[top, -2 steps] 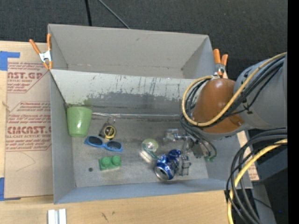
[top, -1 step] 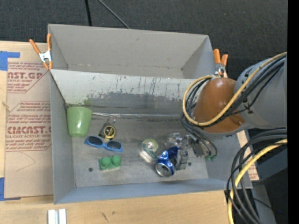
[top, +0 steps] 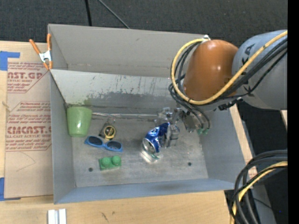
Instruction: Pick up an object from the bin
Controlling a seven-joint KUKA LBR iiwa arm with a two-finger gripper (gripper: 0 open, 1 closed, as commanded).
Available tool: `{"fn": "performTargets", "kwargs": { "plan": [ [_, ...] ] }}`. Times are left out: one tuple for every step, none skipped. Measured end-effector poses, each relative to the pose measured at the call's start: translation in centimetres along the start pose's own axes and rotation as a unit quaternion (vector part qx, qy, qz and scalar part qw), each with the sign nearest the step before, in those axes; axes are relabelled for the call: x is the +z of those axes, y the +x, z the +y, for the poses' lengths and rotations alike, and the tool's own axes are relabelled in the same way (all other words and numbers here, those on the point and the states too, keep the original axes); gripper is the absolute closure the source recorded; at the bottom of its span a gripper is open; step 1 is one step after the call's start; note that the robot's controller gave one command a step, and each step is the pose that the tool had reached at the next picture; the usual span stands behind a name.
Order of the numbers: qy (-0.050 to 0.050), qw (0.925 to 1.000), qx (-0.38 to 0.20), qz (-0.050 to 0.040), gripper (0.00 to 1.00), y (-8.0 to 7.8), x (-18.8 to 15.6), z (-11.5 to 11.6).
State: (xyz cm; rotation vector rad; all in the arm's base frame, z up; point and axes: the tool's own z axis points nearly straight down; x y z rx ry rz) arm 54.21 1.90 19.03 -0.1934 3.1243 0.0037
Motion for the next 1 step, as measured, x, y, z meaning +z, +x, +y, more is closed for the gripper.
{"fn": "performTargets", "kwargs": {
  "plan": [
    [0.001,0.9734,-0.229,0.0028,1.0,5.38,-9.61,-2.44]
  ]
}}
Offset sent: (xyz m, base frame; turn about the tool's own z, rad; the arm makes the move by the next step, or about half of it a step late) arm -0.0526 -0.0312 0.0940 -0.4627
